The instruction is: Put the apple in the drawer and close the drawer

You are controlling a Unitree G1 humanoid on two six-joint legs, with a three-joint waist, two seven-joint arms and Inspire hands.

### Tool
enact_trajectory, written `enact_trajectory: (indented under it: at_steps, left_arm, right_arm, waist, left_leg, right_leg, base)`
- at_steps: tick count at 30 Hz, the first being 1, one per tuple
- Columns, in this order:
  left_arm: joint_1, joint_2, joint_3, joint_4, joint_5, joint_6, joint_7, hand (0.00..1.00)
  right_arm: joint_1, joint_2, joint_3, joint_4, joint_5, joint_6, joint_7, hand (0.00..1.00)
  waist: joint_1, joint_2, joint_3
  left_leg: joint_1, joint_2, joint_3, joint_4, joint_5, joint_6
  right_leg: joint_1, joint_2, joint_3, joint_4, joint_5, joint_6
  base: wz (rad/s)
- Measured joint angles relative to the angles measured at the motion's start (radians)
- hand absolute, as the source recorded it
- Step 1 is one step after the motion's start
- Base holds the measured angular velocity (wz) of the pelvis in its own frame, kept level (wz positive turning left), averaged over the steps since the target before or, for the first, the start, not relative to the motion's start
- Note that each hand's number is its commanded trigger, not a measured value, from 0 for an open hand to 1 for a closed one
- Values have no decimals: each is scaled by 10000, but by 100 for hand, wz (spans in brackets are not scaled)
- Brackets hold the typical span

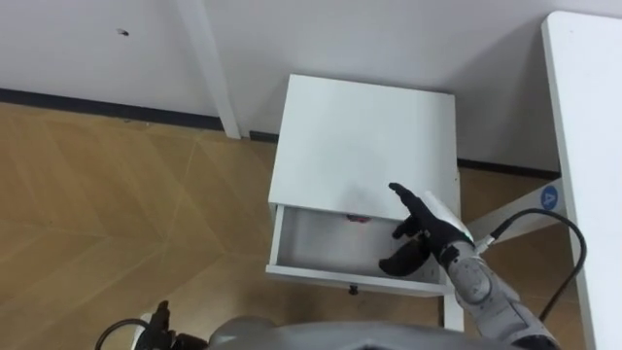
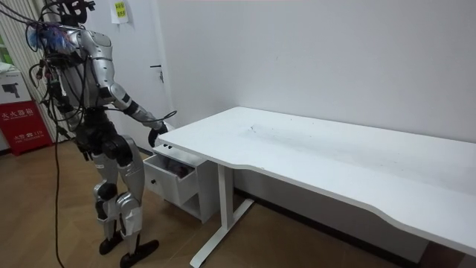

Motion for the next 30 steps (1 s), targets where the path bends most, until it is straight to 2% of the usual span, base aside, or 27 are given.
enact_trajectory:
  at_steps: [8, 11, 14, 15, 16, 17, 18, 19, 20, 21, 22, 23, 24, 25, 26, 27, 29, 30]
  left_arm:
    - [1, -32, 15, 16, -179, 12, -8, 0]
    - [3, -30, 49, 83, -332, 30, -17, 0]
    - [163, -33, 141, 122, -320, 173, -19, 0]
    - [138, -65, 263, 243, -326, 253, -23, 0]
    - [131, -67, 295, 324, -326, 307, -24, 0]
    - [96, -67, 303, 416, -319, 326, -28, 0]
    - [34, -42, 338, 456, -322, 430, -24, 0]
    - [12, 41, 402, 524, -326, 445, -16, 0]
    - [-30, 68, 401, 639, -324, 445, -7, 0]
    - [-142, 152, 372, 847, -353, 449, 9, 0]
    - [-284, 276, 334, 968, -353, 471, 8, 0]
    - [-364, 347, 352, 972, -357, 492, 17, 0]
    - [-561, 455, 287, 1015, -380, 575, 30, 0]
    - [-756, 466, 289, 975, -413, 654, 31, 0]
    - [-772, 468, 292, 896, -414, 688, 32, 0]
    - [-733, 461, 296, 792, -427, 744, 39, 0]
    - [-582, 432, 282, 804, -449, 795, 29, 0]
    - [-347, 458, 213, 769, -446, 794, 34, 0]
  right_arm:
    - [51, -5, -14, 294, 68, -114, -306, 0]
    - [-30, 15, -199, 1414, 90, -213, -674, 0]
    - [-20, 165, -1056, 2898, 271, -154, -1108, 0]
    - [-26, 137, -1505, 3573, 386, -104, -1351, 0]
    - [-16, 24, -1895, 4156, 396, 39, -1649, 0]
    - [-9, -84, -2069, 4402, 383, 124, -1777, 0]
    - [20, -268, -2406, 4742, 324, 341, -1983, 0]
    - [225, -404, -2762, 4843, 313, 513, -2167, 0]
    - [306, -465, -2868, 4921, 331, 601, -2232, 0]
    - [324, -566, -3070, 4940, 451, 752, -2338, 0]
    - [291, -568, -3149, 4930, 665, 777, -2377, 0]
    - [251, -544, -3129, 4929, 807, 777, -2362, 0]
    - [280, -512, -3099, 4954, 950, 780, -2304, 0]
    - [305, -512, -3099, 4975, 1104, 819, -2211, 0]
    - [301, -509, -3096, 4972, 1181, 820, -2192, 0]
    - [290, -504, -3087, 4976, 1229, 876, -2145, 0]
    - [143, -505, -2904, 5071, 1414, 1058, -2153, 0]
    - [90, -484, -2651, 5140, 1471, 1159, -2140, 0]
  waist:
    - [-29, -8, -14]
    - [-32, -9, -86]
    - [-101, 33, -92]
    - [-180, 90, -42]
    - [-317, 176, 4]
    - [-388, 239, 5]
    - [-596, 314, 16]
    - [-723, 269, 38]
    - [-803, 249, 56]
    - [-874, 521, 36]
    - [-1086, 848, 19]
    - [-1114, 794, 82]
    - [-1211, 955, 181]
    - [-1257, 1113, 179]
    - [-1282, 1146, 194]
    - [-1300, 1126, 185]
    - [-1306, 1127, 205]
    - [-1303, 996, 162]
  left_leg:
    - [3, 0, -1, 12, -1, 0]
    - [48, -6, -2, 10, -1, 1]
    - [191, -34, 3, 69, -8, 12]
    - [189, -106, 48, 273, -60, 87]
    - [152, -212, 65, 442, -184, 231]
    - [159, -243, 62, 455, -304, 241]
    - [139, -413, 63, 617, -473, 332]
    - [63, -682, 41, 1003, -605, 507]
    - [-12, -670, 20, 1273, -738, 590]
    - [-346, -597, 43, 1950, -1021, 716]
    - [-784, -412, 121, 2616, -1244, 875]
    - [-962, -358, 135, 2871, -1323, 923]
    - [-1247, -228, 94, 3195, -1366, 953]
    - [-1428, -86, 57, 3301, -1365, 964]
    - [-1456, -47, 51, 3345, -1362, 970]
    - [-1496, -19, 80, 3393, -1374, 987]
    - [-1409, -11, 97, 3383, -1395, 983]
    - [-1380, -13, 174, 3349, -1403, 990]
  right_leg:
    - [4, -5, -37, 8, 1, -1]
    - [33, -20, -28, 10, 1, -1]
    - [170, -150, -125, 112, -20, 22]
    - [77, -244, -139, 551, -148, 84]
    - [-275, -437, -159, 1570, -447, 197]
    - [-619, -572, -204, 2394, -610, 300]
    - [-1580, -960, -212, 4535, -728, 355]
    - [-2688, -1473, 81, 6740, -222, 215]
    - [-3211, -1662, 203, 7582, 253, 262]
    - [-4302, -1622, 637, 8841, 1612, 257]
    - [-5392, -1517, 1026, 10377, 2624, 161]
    - [-5994, -1468, 1155, 11625, 2448, 104]
    - [-7053, -1358, 1298, 14105, 1775, -5]
    - [-7681, -1176, 1291, 15774, 1307, -37]
    - [-7847, -1137, 1313, 16253, 1147, -29]
    - [-7801, -1138, 1413, 16495, 906, -12]
    - [-6801, -1253, 1372, 14875, 706, 131]
    - [-5783, -1250, 1345, 12726, 550, 323]
  base:
    - [0]
    - [0]
    - [2]
    - [10]
    - [12]
    - [20]
    - [25]
    - [26]
    - [-4]
    - [-18]
    - [-24]
    - [0]
    - [7]
    - [13]
    - [7]
    - [0]
    - [-7]
    - [-22]
